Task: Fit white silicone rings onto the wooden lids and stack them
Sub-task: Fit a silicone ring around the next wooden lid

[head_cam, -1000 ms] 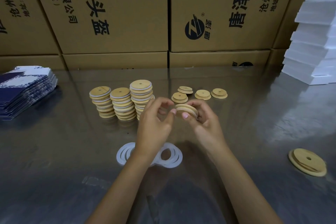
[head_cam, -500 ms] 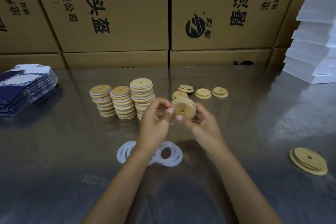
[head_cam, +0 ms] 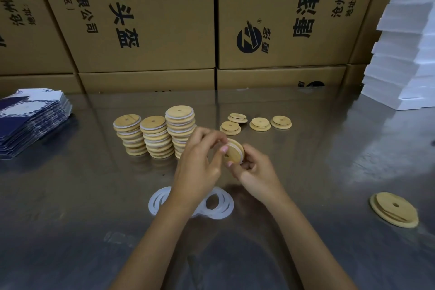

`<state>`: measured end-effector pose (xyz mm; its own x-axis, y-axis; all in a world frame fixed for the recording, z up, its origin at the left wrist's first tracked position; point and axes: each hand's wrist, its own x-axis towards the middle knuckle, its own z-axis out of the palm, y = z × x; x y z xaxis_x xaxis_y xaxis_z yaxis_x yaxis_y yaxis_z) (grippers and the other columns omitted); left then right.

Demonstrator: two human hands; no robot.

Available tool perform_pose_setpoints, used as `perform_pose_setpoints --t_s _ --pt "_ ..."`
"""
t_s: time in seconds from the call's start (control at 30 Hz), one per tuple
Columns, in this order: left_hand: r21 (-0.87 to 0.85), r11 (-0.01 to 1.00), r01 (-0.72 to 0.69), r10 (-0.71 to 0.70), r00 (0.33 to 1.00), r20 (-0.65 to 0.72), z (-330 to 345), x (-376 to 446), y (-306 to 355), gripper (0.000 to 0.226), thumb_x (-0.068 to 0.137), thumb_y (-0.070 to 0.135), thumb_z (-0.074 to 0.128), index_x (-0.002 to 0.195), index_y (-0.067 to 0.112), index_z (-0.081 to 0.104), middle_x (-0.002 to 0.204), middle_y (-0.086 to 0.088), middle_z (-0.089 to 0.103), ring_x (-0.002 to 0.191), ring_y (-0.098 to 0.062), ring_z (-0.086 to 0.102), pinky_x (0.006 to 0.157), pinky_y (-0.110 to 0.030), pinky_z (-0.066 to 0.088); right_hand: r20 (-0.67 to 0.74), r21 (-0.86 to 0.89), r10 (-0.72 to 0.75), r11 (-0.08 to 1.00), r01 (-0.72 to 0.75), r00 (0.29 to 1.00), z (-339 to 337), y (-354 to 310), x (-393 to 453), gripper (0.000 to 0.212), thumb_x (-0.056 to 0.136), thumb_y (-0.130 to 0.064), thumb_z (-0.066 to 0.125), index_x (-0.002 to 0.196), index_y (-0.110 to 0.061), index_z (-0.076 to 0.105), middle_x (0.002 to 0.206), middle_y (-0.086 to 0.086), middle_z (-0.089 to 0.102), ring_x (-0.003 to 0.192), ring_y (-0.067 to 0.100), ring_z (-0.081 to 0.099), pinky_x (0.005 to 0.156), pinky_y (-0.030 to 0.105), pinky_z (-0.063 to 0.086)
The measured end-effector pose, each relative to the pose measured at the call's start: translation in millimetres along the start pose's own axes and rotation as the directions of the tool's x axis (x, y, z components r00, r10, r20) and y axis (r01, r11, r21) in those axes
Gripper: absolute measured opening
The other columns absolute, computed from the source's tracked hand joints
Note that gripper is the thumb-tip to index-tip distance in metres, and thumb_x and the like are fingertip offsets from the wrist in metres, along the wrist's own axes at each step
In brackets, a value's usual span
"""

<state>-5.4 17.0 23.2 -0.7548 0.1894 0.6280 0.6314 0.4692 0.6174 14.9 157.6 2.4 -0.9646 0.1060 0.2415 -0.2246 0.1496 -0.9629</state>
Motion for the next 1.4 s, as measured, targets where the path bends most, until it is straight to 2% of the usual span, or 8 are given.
perform_pose_setpoints --t_s 0.2,0.4,0.57,0.83,0.97,1.1,1.2,1.4 --pt "-0.03 0.994 0.108 -0.109 0.993 -0.053 -0.8 4.8 -9.9 0.01 0.089 0.017 0.066 0.093 0.023 0.059 0.097 0.013 0.057 0.09 -0.002 0.055 0.067 -0.018 0.038 -0.063 0.152 0.131 0.981 -0.12 0.989 -7.7 -5.7 1.7 0.011 0.089 -0.004 0.071 0.099 -0.005 0.072 0.074 0.004 0.057 0.059 0.012 0.047 0.053 0.023 0.038" --pt "-0.323 0.845 0.426 -0.35 0.898 0.267 0.1 4.2 -6.1 0.045 0.084 0.018 0.074 0.118 0.038 0.052 0.107 0.003 0.065 0.079 -0.011 0.066 0.069 -0.024 0.053 -0.04 0.313 0.232 0.927 -0.208 0.972 -9.1 -3.3 2.5 0.016 0.091 -0.017 0.07 0.102 -0.006 0.073 0.074 0.003 0.057 0.057 0.013 0.043 0.055 0.029 0.039" --pt "-0.496 0.722 0.482 -0.38 0.875 0.299 -3.9 5.9 -1.7 0.053 0.079 0.009 0.079 0.121 0.032 0.056 0.105 -0.004 0.07 0.078 -0.018 0.068 0.067 -0.03 0.057 0.027 0.387 0.239 0.893 -0.23 0.971 -9.1 -3.2 2.0 0.023 0.093 -0.027 0.069 0.103 -0.007 0.074 0.078 0.003 0.057 0.056 0.011 0.043 0.057 0.027 0.037" --pt "-0.39 0.786 0.48 -0.412 0.877 0.249 1.6 4.5 -0.4 0.066 0.07 0.014 0.086 0.124 0.027 0.05 0.11 0.0 0.067 0.084 -0.002 0.067 0.073 -0.021 0.054 0.091 0.371 0.267 0.885 -0.281 0.959 -3.7 -4.7 0.0 0.022 0.092 -0.034 0.069 0.095 -0.013 0.075 0.073 -0.002 0.061 0.057 0.011 0.047 0.056 0.025 0.038" --pt "-0.358 0.827 0.433 -0.432 0.898 0.086 -5.0 6.8 -0.3 0.059 0.069 0.019 0.087 0.117 0.028 0.053 0.106 -0.001 0.068 0.091 -0.017 0.067 0.08 -0.031 0.055 0.105 0.363 0.278 0.883 -0.297 0.955 -2.7 -5.3 1.0 0.024 0.094 -0.039 0.066 0.089 -0.018 0.078 0.076 0.001 0.063 0.056 0.012 0.05 0.057 0.027 0.039" --pt "-0.394 0.813 0.429 -0.446 0.893 0.05 -17.8 11.5 -4.7 0.054 0.07 0.017 0.085 0.111 0.03 0.053 0.103 0.003 0.067 0.081 -0.003 0.064 0.069 -0.017 0.049 0.071 0.379 0.33 0.864 -0.331 0.941 -4.5 -4.3 3.3 0.031 0.093 -0.042 0.065 0.103 -0.014 0.076 0.072 0.002 0.064 0.054 0.012 0.051 0.055 0.026 0.042" --pt "-0.225 0.81 0.541 -0.509 0.84 0.186 -23.6 11.6 -14.6 0.049 0.067 0.021 0.087 0.105 0.029 0.056 0.098 0.008 0.063 0.075 0.005 0.06 0.065 -0.009 0.045 0.049 0.392 0.366 0.849 -0.355 0.929 -6.4 -3.3 3.9 0.031 0.093 -0.04 0.064 0.103 -0.012 0.074 0.07 0.001 0.064 0.054 0.013 0.052 0.053 0.026 0.043" --pt "0.106 0.806 0.582 -0.59 0.776 0.223 -28.3 6.0 -37.2 0.036 0.063 0.032 0.09 0.086 0.022 0.064 0.09 0.003 0.067 0.092 -0.015 0.061 0.081 -0.032 0.051 0.021 0.379 0.387 0.85 -0.365 0.922 -9.0 -1.9 4.9 0.024 0.094 -0.034 0.065 0.097 -0.012 0.075 0.069 0.001 0.064 0.053 0.012 0.052 0.054 0.025 0.046"
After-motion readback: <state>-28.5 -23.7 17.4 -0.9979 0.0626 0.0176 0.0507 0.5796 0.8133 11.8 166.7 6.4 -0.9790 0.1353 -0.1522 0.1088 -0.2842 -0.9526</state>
